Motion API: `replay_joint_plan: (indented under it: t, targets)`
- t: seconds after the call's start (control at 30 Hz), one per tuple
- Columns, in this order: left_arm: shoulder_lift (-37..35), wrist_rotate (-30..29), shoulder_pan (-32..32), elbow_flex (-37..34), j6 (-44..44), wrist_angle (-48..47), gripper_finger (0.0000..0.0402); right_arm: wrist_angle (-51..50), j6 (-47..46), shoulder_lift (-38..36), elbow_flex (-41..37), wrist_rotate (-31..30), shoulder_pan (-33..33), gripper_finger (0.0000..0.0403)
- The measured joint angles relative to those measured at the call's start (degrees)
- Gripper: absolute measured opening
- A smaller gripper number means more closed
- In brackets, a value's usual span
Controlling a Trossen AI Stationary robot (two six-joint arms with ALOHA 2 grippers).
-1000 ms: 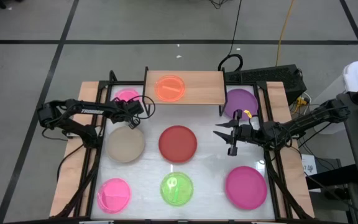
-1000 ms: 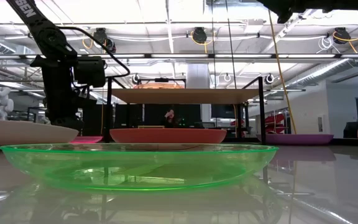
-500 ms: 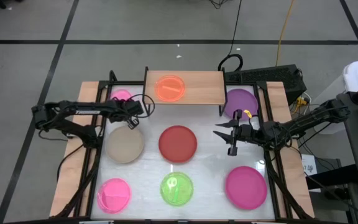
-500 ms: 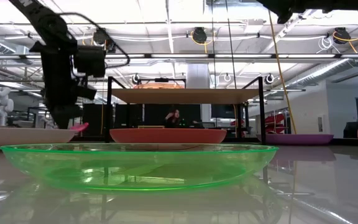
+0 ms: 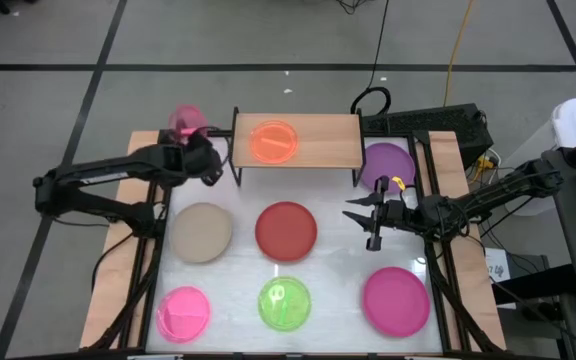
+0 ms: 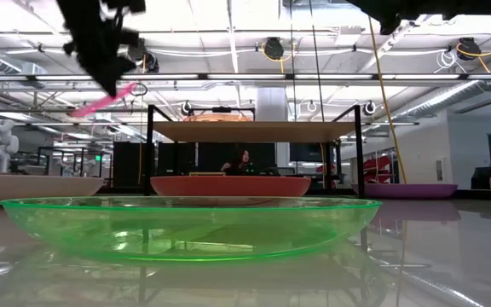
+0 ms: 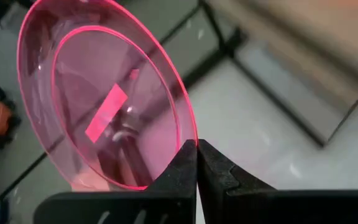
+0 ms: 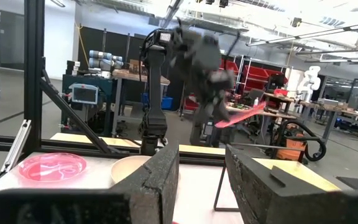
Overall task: Place and stack plates onto a shelf
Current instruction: Stack the top small pink plate on top of the small orange plate on the shelf
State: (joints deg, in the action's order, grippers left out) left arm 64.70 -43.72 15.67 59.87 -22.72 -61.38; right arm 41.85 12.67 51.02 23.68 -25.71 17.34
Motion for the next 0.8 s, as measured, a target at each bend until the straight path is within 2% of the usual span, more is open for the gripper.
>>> replay_joint_plan:
  t: [0.13,0.2,0.33,0.5,0.8]
  targets:
    - [0.8,2.6,-3.7,5.7,10.6,12.7,0.0,0.1,0.2,0.0,0.0,0.0,0.0,0.0114]
    - [2.5,4.7,-6.6,7.5,17.7,20.4,0.0,0.2,0.2,0.0,0.0,0.0,-0.2,0.0114]
    - [7.4,5.2,-11.2,11.2,28.2,30.6,0.0,0.2,-0.2,0.0,0.0,0.0,-0.5,0.0114]
    - [14.5,6.9,-12.4,15.8,33.2,30.6,0.0,0.0,-0.2,0.0,0.0,0.0,-0.5,0.0114]
    - [24.1,10.1,-10.5,19.8,37.4,27.6,0.0,0.0,0.2,0.0,0.0,0.0,-0.5,0.0114]
